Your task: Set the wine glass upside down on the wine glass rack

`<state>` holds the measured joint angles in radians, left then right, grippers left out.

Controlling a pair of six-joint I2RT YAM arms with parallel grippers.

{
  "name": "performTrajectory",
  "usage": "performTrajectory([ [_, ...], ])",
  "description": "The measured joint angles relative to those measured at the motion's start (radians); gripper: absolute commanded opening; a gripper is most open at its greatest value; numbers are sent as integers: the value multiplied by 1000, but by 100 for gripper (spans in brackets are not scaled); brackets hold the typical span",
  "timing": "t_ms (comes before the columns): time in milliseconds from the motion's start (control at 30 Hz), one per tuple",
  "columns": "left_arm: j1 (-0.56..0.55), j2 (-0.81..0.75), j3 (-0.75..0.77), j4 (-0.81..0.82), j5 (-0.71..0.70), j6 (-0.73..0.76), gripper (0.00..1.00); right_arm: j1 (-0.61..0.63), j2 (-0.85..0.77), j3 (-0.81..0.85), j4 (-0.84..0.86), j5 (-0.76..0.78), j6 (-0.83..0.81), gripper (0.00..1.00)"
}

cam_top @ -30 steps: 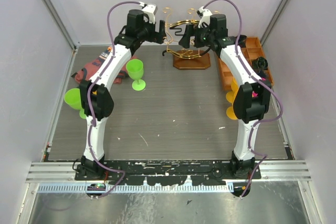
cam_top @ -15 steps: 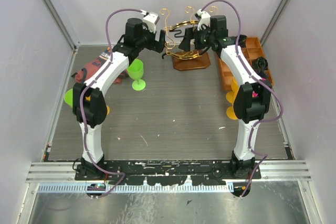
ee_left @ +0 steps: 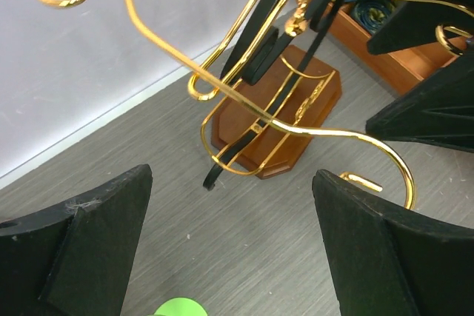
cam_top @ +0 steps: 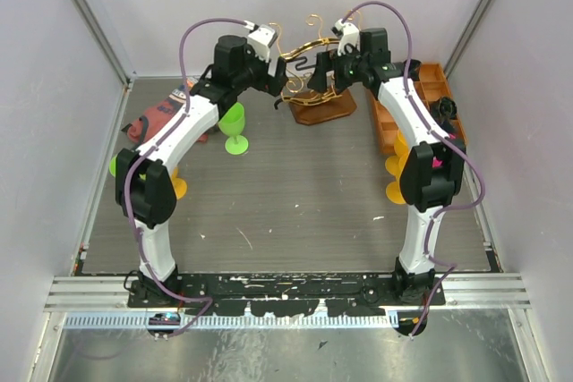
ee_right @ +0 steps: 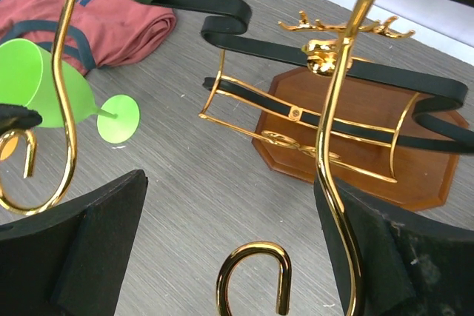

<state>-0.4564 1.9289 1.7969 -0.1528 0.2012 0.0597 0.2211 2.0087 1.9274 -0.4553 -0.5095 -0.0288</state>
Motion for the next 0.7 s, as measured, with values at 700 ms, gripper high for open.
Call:
performTrajectory([
  [700,-104,-124,-158,-14,27,-40,98,16,-70,-39,-115,-12,-38,100],
])
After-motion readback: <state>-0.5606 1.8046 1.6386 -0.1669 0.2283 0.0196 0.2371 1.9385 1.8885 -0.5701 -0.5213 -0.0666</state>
